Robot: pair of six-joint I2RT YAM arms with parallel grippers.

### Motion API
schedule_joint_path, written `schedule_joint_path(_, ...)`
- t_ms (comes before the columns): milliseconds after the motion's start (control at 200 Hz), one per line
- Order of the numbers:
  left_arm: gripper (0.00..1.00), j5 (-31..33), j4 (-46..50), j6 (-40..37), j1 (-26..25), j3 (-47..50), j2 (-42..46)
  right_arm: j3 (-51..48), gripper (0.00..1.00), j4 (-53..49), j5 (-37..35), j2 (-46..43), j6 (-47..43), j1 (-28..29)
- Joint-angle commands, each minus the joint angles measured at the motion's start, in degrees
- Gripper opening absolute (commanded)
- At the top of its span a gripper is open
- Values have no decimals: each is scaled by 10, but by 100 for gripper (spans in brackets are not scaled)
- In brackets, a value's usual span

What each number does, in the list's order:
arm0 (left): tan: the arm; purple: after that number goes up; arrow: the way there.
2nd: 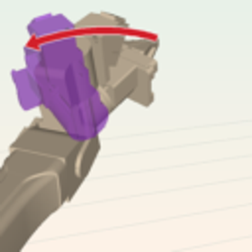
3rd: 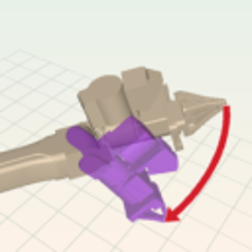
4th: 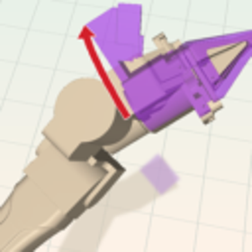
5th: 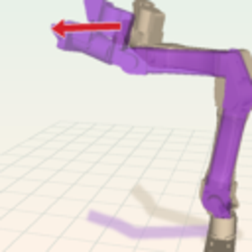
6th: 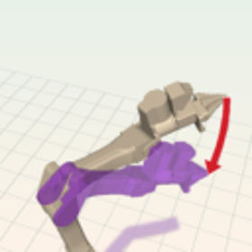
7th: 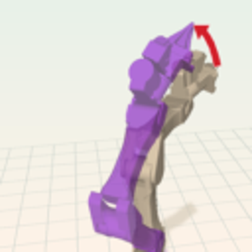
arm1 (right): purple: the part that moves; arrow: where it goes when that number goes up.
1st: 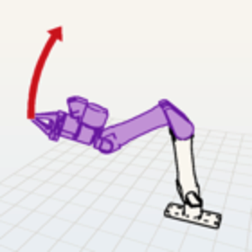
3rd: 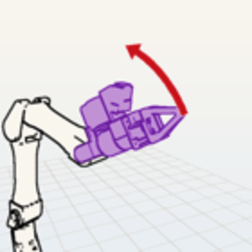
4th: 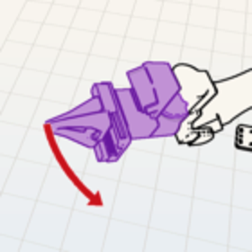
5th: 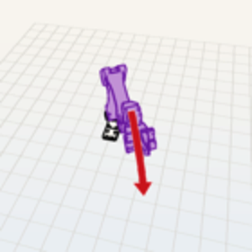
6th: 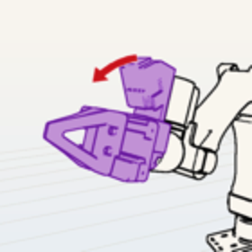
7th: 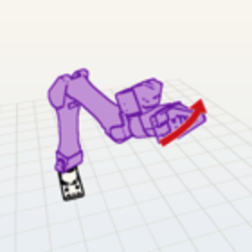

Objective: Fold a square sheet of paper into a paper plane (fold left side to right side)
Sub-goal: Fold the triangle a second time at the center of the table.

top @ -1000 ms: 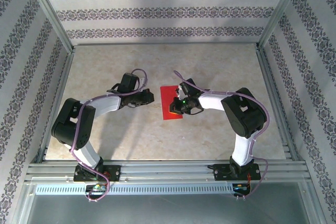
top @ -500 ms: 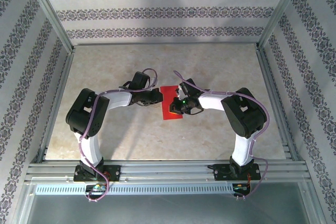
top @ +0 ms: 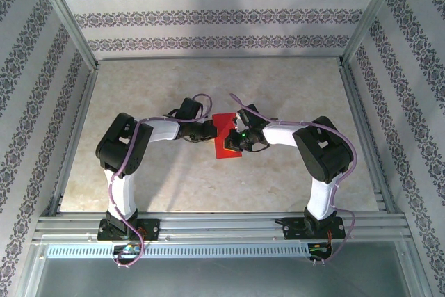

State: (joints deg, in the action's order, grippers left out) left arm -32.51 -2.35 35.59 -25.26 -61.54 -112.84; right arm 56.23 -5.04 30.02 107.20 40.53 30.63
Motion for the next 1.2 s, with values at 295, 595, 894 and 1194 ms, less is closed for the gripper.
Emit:
schedule_joint_path(295, 2, 20, 65, -61, -16, 17, -3, -14, 30, -83, 27, -121, -29, -49)
schedule_joint_path(595, 1, 21, 62, -60, -18, 21, -1, -85, 44, -97, 43, -141, -25, -65)
schedule_joint_path(894, 1, 23, 62, -59, -19, 20, 0, -104, 45, -54, 44, -113, 6, -52)
schedule_joint_path(1194, 1, 24, 61, -59, -18, 23, 0, -100, 45, -32, 43, -89, 17, -42)
